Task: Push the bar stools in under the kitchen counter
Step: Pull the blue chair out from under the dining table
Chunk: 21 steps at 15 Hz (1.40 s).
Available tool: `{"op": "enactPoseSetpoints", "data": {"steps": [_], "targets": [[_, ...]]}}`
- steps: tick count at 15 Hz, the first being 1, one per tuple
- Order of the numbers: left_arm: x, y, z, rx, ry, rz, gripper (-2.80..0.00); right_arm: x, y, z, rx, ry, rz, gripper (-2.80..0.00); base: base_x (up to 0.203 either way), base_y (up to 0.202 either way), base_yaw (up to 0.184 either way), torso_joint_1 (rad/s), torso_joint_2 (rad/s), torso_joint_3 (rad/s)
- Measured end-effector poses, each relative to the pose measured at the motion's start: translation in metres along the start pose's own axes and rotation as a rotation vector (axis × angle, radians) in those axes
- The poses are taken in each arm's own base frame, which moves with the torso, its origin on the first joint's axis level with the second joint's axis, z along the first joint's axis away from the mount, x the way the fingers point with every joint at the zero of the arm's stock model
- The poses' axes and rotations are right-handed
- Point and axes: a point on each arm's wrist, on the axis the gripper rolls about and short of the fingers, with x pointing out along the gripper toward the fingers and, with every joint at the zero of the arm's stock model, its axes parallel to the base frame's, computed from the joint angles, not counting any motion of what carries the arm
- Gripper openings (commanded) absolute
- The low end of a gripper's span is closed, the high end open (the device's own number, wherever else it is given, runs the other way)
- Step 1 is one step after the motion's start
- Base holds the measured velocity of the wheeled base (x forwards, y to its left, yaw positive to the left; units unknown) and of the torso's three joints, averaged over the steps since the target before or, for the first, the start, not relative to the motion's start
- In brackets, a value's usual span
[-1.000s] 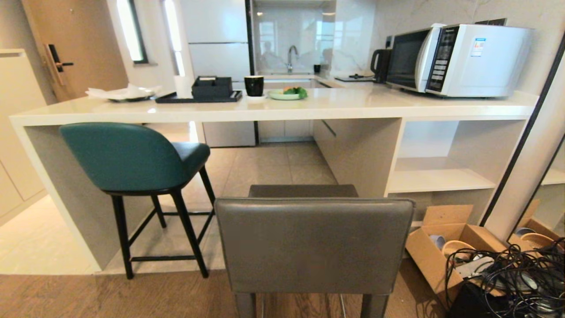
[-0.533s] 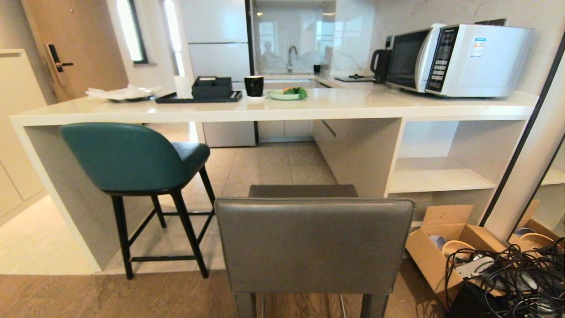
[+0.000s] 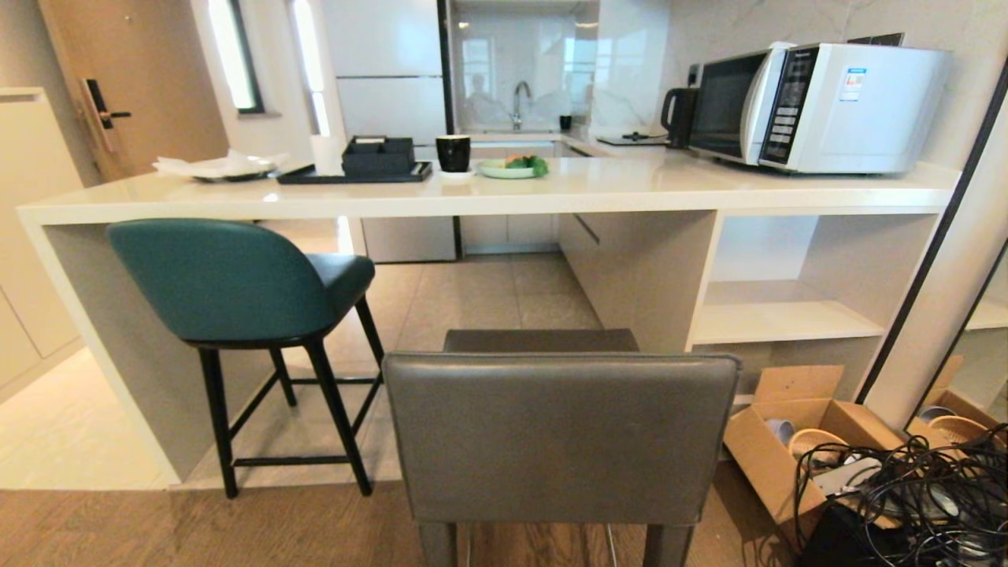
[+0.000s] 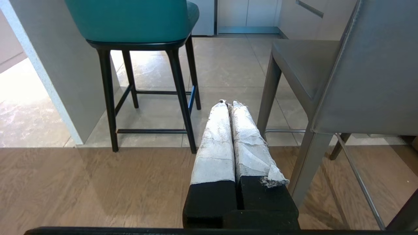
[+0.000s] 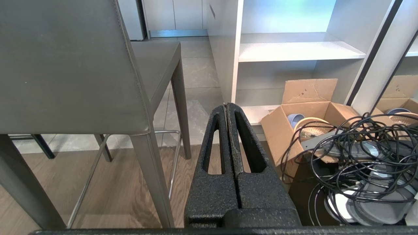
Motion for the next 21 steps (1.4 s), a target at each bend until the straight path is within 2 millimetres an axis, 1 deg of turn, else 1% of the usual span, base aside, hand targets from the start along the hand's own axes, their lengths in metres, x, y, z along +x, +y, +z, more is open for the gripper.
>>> {"op": "enactPoseSetpoints", "data": {"steps": [6,7,21], "targets": [[0.0000,0.0000,0.0000,0.000,0.000,-0.001,-2.80,0.0000,0.0000,0.0000,0.000,0.000,0.000,-2.80,0.000,0.000,0.000,0.000,0.00,0.000],[0.0000,0.0000,0.0000,0.000,0.000,-0.001,-2.80,0.0000,0.0000,0.0001,0.000,0.000,0.001,-2.80,-0.002,0.118,-0.004,0.007,0.00,0.001],[0.0000,0.0000,0.0000,0.000,0.000,-0.001,-2.80,0.0000,0.0000,0.0001,0.002,0.000,0.000,-2.80,0.000,0.197,-0.001,0.002,0.00,0.003]]}}
